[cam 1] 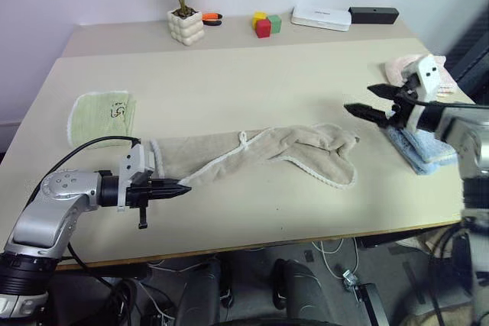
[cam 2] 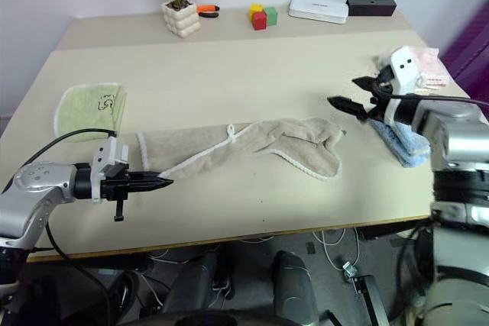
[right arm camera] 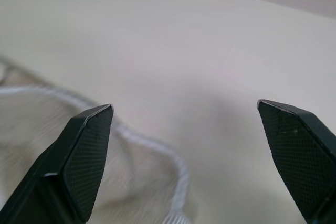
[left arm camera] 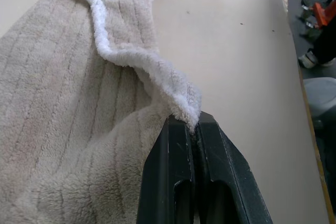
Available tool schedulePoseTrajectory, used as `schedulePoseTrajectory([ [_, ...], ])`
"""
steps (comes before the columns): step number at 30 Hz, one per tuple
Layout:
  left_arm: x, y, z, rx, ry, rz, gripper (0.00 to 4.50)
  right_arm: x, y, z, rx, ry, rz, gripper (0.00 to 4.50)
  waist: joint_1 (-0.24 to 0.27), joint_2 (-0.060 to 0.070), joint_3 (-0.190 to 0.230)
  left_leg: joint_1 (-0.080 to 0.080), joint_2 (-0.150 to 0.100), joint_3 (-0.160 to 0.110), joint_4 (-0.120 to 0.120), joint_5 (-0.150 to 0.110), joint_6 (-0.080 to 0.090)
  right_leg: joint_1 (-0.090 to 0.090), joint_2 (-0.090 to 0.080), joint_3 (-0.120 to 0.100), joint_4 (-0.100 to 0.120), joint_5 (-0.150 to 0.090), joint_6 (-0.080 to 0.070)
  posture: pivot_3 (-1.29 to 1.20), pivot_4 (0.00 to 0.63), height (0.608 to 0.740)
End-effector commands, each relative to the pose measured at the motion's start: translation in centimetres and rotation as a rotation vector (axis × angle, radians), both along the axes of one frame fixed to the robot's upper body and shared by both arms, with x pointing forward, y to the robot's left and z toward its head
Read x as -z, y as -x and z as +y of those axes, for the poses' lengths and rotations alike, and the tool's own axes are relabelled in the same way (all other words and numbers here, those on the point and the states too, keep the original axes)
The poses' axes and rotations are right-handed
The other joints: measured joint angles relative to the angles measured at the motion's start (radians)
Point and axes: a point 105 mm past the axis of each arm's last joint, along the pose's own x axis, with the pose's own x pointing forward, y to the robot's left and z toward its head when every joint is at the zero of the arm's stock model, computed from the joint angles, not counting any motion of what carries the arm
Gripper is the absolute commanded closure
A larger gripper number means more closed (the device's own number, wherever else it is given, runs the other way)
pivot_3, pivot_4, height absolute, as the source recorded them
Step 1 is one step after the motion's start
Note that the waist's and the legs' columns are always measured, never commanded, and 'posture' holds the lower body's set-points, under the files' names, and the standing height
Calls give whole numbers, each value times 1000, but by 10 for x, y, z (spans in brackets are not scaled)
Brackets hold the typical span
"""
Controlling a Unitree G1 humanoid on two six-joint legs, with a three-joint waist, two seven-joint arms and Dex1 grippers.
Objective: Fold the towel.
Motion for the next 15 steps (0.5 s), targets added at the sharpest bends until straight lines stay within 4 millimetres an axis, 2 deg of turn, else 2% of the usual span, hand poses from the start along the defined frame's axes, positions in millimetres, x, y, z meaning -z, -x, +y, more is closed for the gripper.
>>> schedulePoseTrajectory([
  [1,-8,0,-2,16,1,-45,4500,10,-19,-2,95,18,18,33,-1,0,0,0,0,0,0,0,0,0,0,0,0,0,0,0,150,740],
  [9,-6,3,-1,4,-8,-47,4500,48,-32,16,96,-1,155,33,-6,1,0,0,0,2,0,2,3,0,1,0,1,2,4,0,150,740],
  [15,-6,5,-2,-1,-4,-49,4500,70,-29,24,68,6,254,33,-6,1,0,1,0,2,0,2,2,0,1,0,2,2,4,0,150,740],
])
